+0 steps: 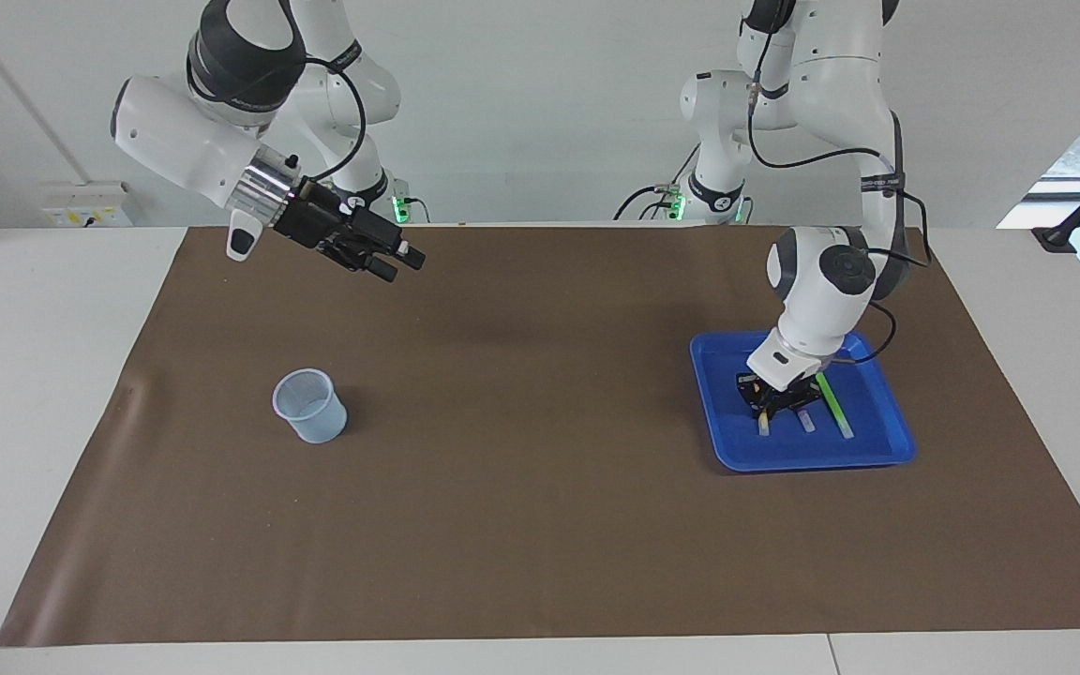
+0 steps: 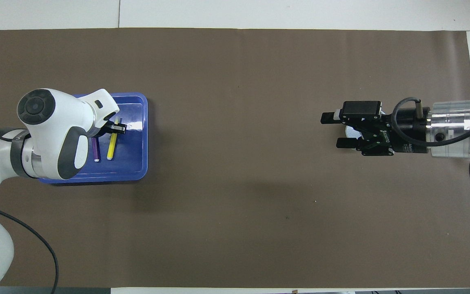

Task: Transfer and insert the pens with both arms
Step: 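Lift the yellow pen with the left gripper while the right gripper approaches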

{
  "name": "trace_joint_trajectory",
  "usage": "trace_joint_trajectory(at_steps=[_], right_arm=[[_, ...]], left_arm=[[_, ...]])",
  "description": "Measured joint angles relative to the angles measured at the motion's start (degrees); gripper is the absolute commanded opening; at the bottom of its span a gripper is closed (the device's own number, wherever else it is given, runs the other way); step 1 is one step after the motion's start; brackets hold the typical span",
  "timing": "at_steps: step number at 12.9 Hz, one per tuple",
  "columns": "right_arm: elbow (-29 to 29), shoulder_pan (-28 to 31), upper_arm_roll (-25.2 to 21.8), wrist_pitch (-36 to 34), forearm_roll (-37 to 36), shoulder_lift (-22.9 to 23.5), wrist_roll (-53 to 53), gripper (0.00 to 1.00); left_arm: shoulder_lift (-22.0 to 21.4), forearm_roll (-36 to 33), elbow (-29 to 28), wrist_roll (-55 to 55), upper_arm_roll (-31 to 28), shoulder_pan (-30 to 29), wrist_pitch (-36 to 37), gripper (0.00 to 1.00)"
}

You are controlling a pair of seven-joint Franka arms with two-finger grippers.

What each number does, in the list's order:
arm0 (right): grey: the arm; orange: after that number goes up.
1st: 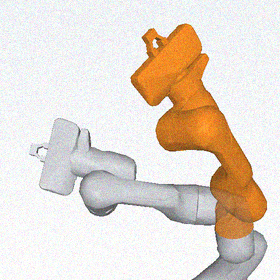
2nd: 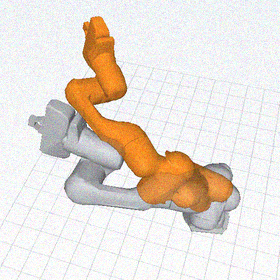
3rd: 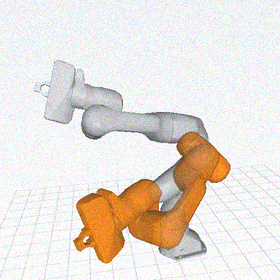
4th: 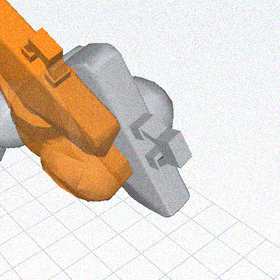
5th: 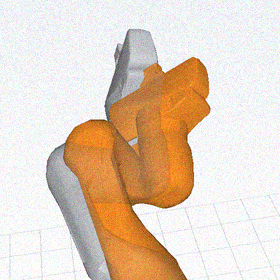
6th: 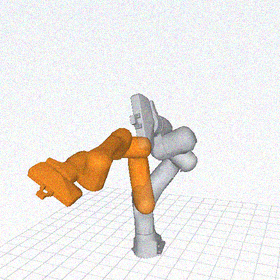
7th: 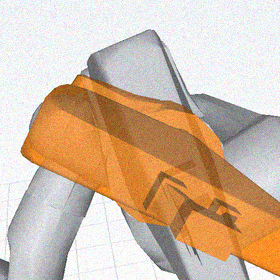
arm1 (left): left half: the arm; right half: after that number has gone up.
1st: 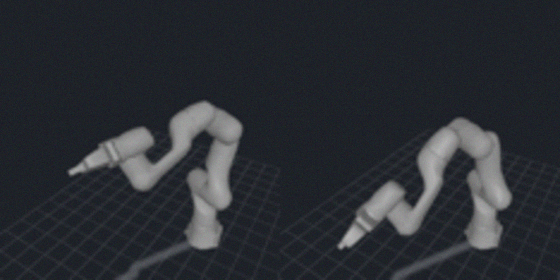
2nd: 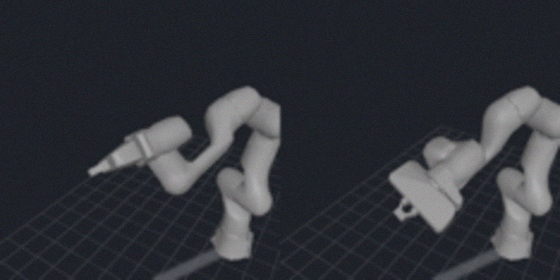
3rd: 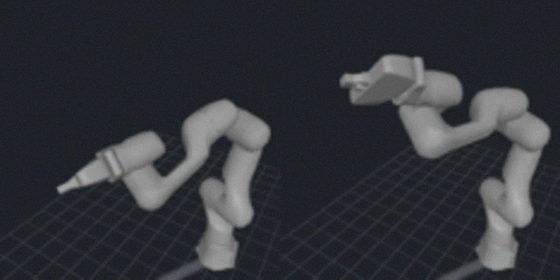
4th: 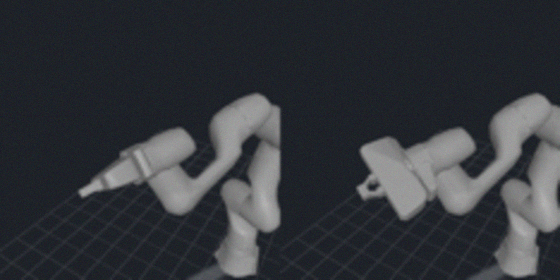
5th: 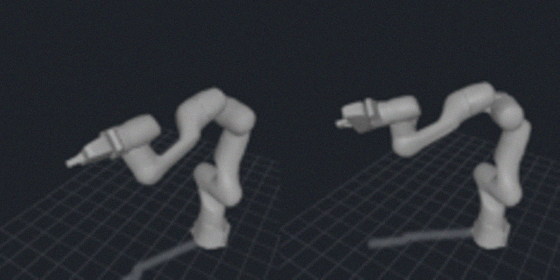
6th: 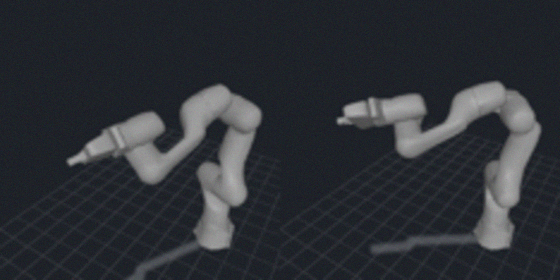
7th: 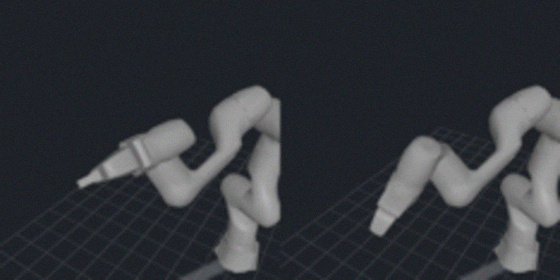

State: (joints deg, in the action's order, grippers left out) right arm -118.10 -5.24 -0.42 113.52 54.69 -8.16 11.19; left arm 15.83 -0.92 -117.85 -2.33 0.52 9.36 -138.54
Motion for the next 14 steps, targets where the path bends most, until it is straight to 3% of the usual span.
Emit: trace_joint_trajectory(at_steps=[6,10,14], right_arm=[[-0.53,-1.98,0.09,2.46,1.68,-0.12,2.05,1.00],[-0.82,-3.38,0.11,5.13,1.97,-0.15,2.08,1.00],[-4.91,-5.61,0.19,11.49,12.06,0.00,-1.16,1.00]], left_arm=[[-1.99,0.65,10.12,15.35,0.58,1.57,11.69,0.00],[-3.57,8.78,16.67,31.64,0.81,5.34,18.53,0.00],[-3.58,14.63,19.18,54.28,0.99,11.63,17.33,0.00]])
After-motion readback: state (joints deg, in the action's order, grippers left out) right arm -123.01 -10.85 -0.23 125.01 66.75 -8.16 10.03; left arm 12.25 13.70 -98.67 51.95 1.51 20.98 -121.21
